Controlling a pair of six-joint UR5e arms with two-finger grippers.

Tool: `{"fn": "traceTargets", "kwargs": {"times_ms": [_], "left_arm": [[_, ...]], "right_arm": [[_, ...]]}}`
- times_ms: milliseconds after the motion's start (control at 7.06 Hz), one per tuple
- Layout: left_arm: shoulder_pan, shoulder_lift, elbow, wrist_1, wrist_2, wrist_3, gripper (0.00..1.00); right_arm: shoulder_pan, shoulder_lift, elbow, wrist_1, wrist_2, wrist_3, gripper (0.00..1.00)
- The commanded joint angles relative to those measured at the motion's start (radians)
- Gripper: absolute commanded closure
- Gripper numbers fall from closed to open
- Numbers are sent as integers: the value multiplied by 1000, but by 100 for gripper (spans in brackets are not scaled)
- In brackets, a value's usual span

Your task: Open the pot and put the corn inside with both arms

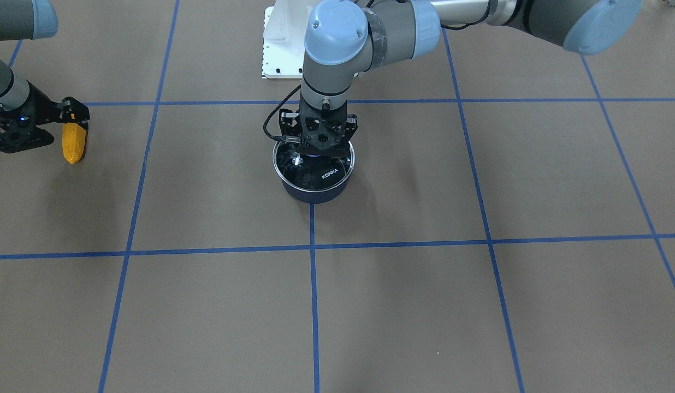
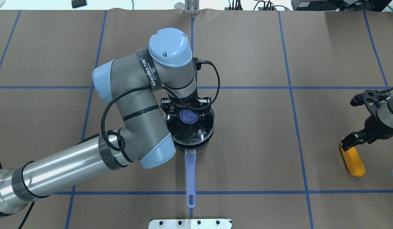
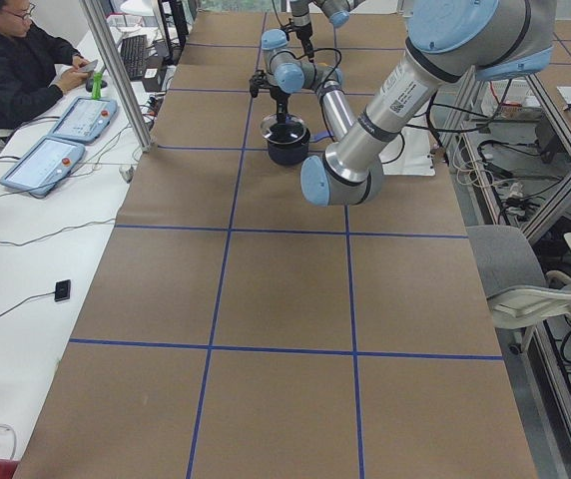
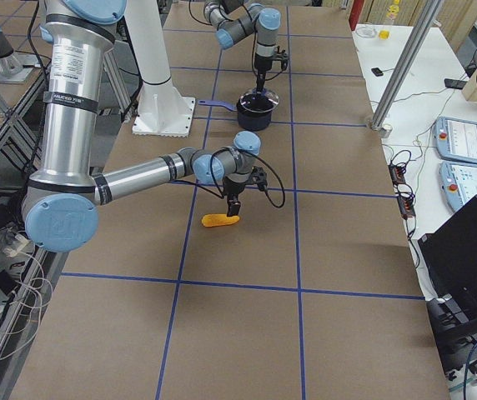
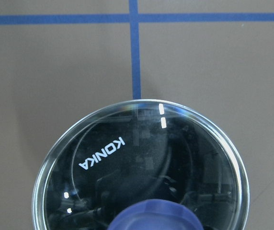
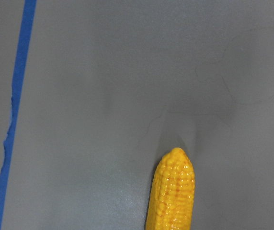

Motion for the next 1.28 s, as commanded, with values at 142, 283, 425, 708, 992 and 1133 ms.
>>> {"fn": "traceTargets", "kwargs": {"times_ms": [142, 283, 425, 708, 992, 1133], "left_arm": [[-113, 29, -50, 19, -60, 39, 38], [-161, 64, -70, 36, -85, 104, 38], [-198, 84, -96, 68, -86, 163, 38], [-232, 101, -148, 144, -86, 224, 37], [-250, 121, -156, 145, -88, 235, 37], [-266, 180, -196, 145, -99, 284, 37]], "right_arm": [[-39, -15, -30, 58, -64, 10, 0], [-46, -53, -65, 193, -63, 51, 0], [-61, -66, -75, 278, -60, 128, 0], [-76, -57, -79, 284, -54, 130, 0], [-76, -58, -96, 282, -54, 127, 0], [-75, -60, -95, 282, -55, 125, 0]]}}
